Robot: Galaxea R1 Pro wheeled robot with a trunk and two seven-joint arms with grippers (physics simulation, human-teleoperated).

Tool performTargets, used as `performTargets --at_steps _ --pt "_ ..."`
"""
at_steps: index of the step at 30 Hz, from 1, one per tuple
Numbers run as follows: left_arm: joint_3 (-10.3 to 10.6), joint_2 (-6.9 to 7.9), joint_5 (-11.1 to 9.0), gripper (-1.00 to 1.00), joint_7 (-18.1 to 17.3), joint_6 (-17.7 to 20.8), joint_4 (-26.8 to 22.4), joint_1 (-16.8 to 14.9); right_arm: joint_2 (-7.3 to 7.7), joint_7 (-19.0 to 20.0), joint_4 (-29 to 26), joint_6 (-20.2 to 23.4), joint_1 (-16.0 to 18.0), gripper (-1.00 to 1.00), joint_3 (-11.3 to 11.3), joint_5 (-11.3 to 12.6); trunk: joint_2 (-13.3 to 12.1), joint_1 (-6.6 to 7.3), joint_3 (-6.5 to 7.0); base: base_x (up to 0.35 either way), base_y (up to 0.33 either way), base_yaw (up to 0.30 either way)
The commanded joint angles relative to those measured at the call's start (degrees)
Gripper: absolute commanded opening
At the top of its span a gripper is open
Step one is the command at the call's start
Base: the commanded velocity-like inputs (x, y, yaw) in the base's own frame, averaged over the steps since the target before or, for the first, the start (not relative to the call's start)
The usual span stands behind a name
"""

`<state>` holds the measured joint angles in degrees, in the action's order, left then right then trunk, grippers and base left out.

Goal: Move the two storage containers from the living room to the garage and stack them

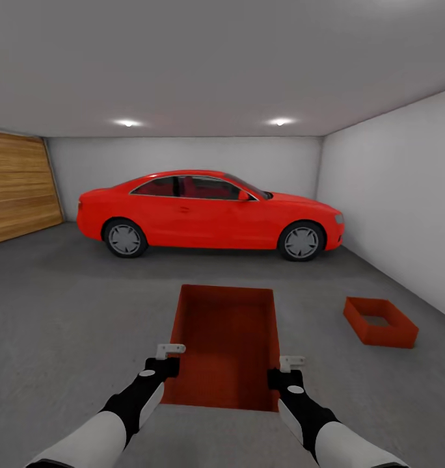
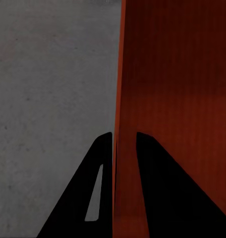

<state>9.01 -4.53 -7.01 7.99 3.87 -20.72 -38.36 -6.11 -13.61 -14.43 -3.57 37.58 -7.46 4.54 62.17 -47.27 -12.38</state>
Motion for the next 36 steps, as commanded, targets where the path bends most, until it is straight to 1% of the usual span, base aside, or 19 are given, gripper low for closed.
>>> performTargets --at_steps 1,36 --pt "-0.09 1.36 0.51 -1.00 1.46 -1.76 -0.29 -0.05 0.04 -0.28 0.19 -0.21 0.04 -1.00 0.17 1.17 0.05 -0.04 -0.08 0.321 0.000 0.000" --pt "-0.12 1.36 0.51 -1.00 1.49 -1.68 -0.14 -0.05 0.06 -0.27 0.19 -0.21 0.04 -1.00 0.26 1.16 0.05 -0.04 -0.08 0.322 0.000 0.000"
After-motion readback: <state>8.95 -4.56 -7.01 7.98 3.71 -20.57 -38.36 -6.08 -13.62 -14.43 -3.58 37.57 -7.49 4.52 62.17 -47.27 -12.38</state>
